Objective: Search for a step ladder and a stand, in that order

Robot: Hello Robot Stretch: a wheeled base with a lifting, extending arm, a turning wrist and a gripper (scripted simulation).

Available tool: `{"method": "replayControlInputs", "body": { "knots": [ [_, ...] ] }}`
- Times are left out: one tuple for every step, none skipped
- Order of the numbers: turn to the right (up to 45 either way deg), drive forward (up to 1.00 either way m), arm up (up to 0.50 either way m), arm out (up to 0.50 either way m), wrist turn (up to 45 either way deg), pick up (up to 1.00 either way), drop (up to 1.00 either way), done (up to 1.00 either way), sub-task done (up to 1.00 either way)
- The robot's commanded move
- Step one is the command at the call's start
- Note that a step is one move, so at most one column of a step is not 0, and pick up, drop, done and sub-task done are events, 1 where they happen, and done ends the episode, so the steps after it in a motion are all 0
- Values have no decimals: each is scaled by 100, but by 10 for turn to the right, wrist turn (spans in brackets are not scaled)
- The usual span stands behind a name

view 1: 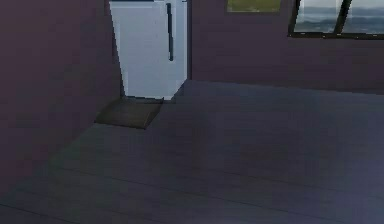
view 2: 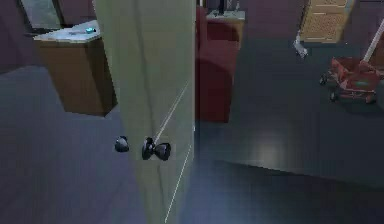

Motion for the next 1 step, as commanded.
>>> {"method": "replayControlInputs", "body": {
  "knots": [
    [0,100,0,0,0,0,0,0,0]
  ]
}}
